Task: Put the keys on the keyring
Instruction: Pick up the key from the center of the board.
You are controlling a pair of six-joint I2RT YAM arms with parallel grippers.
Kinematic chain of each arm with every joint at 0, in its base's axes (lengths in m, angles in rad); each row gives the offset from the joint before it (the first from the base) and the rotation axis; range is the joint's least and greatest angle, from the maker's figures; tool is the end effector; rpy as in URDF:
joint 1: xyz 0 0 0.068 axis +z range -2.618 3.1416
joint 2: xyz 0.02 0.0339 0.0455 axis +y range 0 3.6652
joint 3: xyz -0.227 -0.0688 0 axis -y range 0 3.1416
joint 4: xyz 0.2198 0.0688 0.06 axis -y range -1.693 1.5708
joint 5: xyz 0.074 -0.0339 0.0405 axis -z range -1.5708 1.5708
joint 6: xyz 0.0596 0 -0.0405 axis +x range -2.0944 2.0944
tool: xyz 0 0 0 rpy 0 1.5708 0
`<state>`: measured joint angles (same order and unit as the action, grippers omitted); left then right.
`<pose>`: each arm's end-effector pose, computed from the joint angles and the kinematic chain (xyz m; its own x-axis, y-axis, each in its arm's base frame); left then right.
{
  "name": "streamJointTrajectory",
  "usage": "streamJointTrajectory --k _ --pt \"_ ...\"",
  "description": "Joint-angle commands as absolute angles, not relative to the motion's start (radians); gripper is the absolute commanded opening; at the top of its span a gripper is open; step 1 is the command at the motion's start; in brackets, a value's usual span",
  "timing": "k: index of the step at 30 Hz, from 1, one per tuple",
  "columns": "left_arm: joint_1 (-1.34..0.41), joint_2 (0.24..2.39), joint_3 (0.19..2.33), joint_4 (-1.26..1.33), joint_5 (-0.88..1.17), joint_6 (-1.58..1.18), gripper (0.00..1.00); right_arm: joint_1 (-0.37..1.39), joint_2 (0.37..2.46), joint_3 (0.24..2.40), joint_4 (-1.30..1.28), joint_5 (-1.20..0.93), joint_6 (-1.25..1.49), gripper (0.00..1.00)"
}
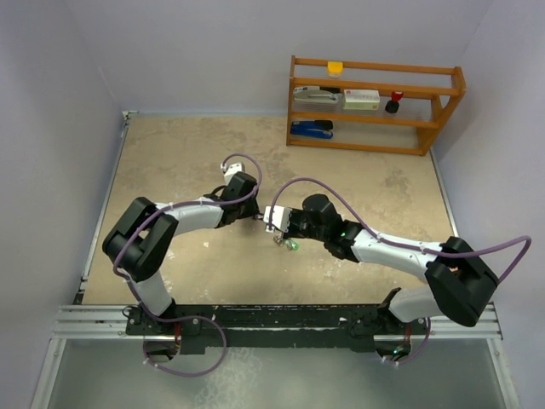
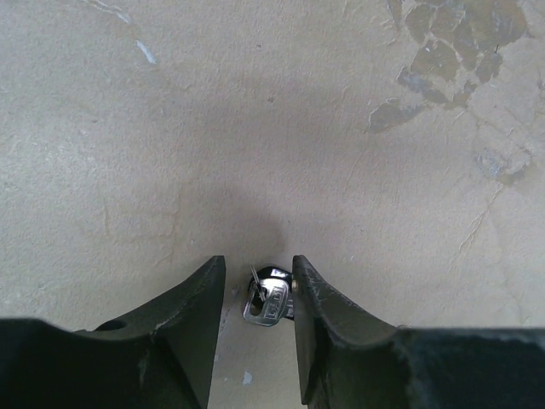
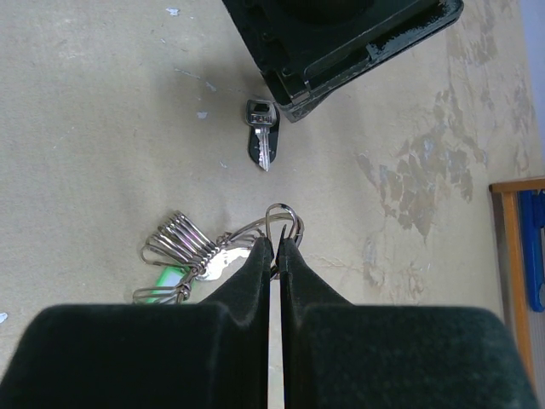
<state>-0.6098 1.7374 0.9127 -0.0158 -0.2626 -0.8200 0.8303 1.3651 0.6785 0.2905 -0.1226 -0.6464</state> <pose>0.2865 -0.1813 0.1187 -0.7172 -0.3603 -0.5965 -0.1660 0.9197 -0.3558 0.2001 0.2297 0.1914 0.2793 -0.5805 -0.7649 -0.8023 0.2965 -0.5180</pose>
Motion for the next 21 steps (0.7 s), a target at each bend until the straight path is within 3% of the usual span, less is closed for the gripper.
streamJointTrajectory --k 1,5,8,21 --pt "-0.622 1.745 0.949 0.025 -0.249 -0.834 0.33 0.833 1.334 0.674 0.336 -0.117 -0.637 0.0" --pt "-0.625 1.76 0.95 0.033 -0.24 -0.834 0.25 0.834 1.331 0.674 0.335 -0.117 -0.637 0.0" --pt "-0.626 1.773 0.956 0.041 -0.23 -0.831 0.0 0.834 1.331 0.674 0.336 -0.117 -0.637 0.0" --pt "-0.624 1.649 0.958 0.011 -0.303 -0.804 0.0 0.834 1.324 0.668 0.338 -0.112 -0.637 0.0"
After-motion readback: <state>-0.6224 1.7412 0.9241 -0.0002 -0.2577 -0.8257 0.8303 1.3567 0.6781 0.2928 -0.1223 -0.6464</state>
